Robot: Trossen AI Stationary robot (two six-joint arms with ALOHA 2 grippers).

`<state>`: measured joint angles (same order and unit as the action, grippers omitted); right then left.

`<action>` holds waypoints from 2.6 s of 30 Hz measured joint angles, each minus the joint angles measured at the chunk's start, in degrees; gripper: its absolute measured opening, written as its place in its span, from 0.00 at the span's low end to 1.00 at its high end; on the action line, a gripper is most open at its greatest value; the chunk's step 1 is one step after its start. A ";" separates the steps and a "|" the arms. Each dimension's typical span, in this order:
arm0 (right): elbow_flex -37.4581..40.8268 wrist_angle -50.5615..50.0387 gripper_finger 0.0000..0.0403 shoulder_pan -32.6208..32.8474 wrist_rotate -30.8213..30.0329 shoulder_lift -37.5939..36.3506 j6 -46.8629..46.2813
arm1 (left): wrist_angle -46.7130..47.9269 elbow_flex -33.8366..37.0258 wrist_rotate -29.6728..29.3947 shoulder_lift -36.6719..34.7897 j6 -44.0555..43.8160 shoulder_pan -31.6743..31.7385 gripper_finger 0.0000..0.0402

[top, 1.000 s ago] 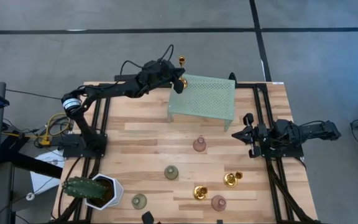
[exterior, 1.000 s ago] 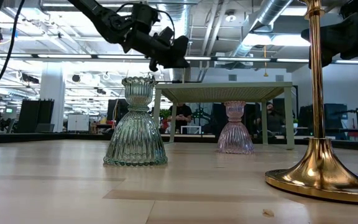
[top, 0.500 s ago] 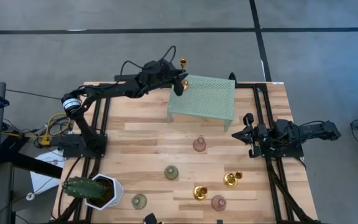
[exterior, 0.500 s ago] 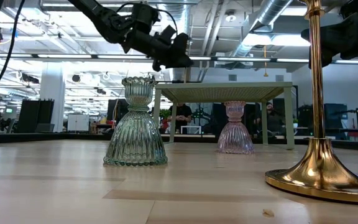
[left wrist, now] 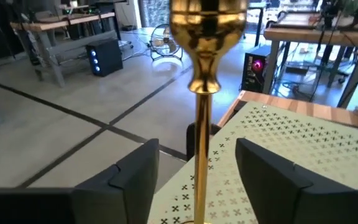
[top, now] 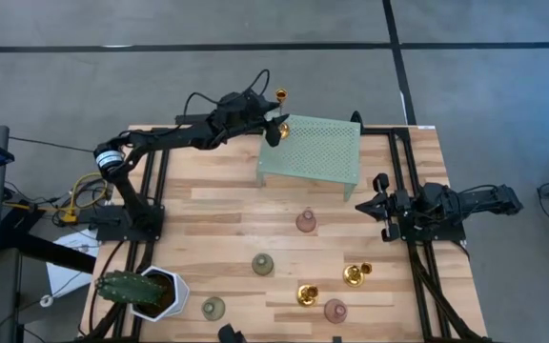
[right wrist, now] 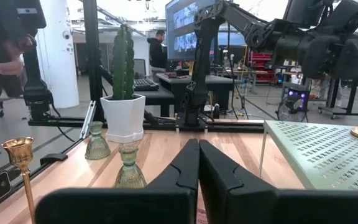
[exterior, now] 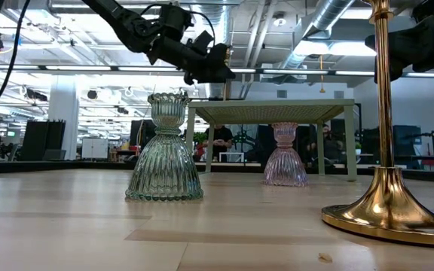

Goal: Pick & Place candle stick holders
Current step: Put the top green glass candle holder on the shelf

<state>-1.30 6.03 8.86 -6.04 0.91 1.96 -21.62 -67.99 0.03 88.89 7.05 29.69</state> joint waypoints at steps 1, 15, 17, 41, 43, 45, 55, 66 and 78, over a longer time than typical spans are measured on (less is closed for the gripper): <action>0.00 -0.01 0.00 0.00 0.00 0.00 0.00 | 1.16 0.04 0.00 -0.43 0.08 0.00 0.55; 0.00 -0.04 0.00 0.02 0.00 0.00 0.00 | 21.41 1.01 -1.02 -13.75 -0.16 -0.69 0.58; 0.00 -0.04 0.00 0.02 0.00 0.00 0.00 | 23.46 2.77 0.16 -16.43 -0.27 -0.88 0.58; 0.01 0.01 0.00 0.02 0.00 -0.01 0.09 | 23.54 30.06 23.78 -35.31 0.21 -9.33 0.06; 0.01 0.00 0.00 0.02 0.00 -0.02 0.11 | 21.03 31.60 23.80 -35.33 1.27 -11.90 0.02; 0.02 0.01 0.00 0.02 0.00 -0.02 0.11 | 18.43 33.72 23.64 -35.34 3.54 -15.15 0.01; 0.02 -0.01 0.00 0.02 -0.47 -0.01 0.13 | -3.27 47.58 23.73 -34.07 4.74 -30.53 0.01; 0.02 -0.04 0.00 0.02 -1.74 -0.02 0.09 | -9.41 51.56 23.52 -28.81 7.67 -36.40 0.02; 0.02 -0.05 0.00 0.01 -1.75 -0.02 -0.02 | -18.30 51.60 17.38 -16.96 7.19 -36.35 0.09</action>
<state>-1.28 5.98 8.87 -7.79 0.89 1.93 -39.93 -16.38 17.41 71.93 14.24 -6.66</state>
